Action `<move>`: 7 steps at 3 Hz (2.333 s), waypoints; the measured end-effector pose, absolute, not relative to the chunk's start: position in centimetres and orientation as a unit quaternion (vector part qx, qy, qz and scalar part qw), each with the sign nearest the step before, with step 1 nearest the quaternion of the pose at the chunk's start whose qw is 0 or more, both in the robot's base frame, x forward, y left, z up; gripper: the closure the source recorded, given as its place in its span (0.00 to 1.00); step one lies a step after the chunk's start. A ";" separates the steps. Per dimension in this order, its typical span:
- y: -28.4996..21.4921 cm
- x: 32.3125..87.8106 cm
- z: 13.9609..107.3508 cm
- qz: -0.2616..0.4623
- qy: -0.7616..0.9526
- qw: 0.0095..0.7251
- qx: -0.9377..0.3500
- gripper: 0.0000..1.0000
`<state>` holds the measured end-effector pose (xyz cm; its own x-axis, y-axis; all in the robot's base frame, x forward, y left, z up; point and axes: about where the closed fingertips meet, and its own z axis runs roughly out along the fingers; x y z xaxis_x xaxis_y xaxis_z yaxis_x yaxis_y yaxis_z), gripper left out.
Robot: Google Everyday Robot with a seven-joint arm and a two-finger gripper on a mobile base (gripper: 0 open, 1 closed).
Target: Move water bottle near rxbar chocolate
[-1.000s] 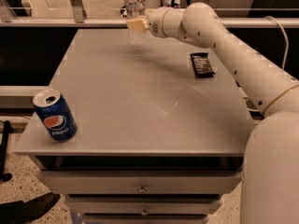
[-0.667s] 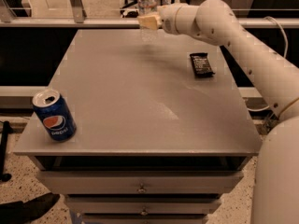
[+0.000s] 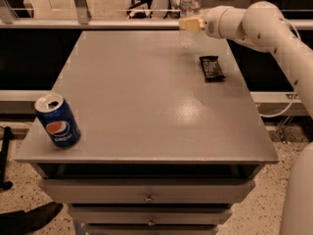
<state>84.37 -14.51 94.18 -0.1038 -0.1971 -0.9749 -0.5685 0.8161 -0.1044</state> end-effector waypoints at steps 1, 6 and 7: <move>-19.6 84.1 93.7 0.142 0.735 0.623 -0.228 1.00; -24.2 81.7 90.5 0.158 0.754 0.614 -0.173 0.63; -24.0 81.7 90.3 0.160 0.755 0.610 -0.177 0.39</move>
Offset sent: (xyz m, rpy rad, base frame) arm -0.0179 -0.1136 -0.0048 0.0651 -0.0042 -0.1566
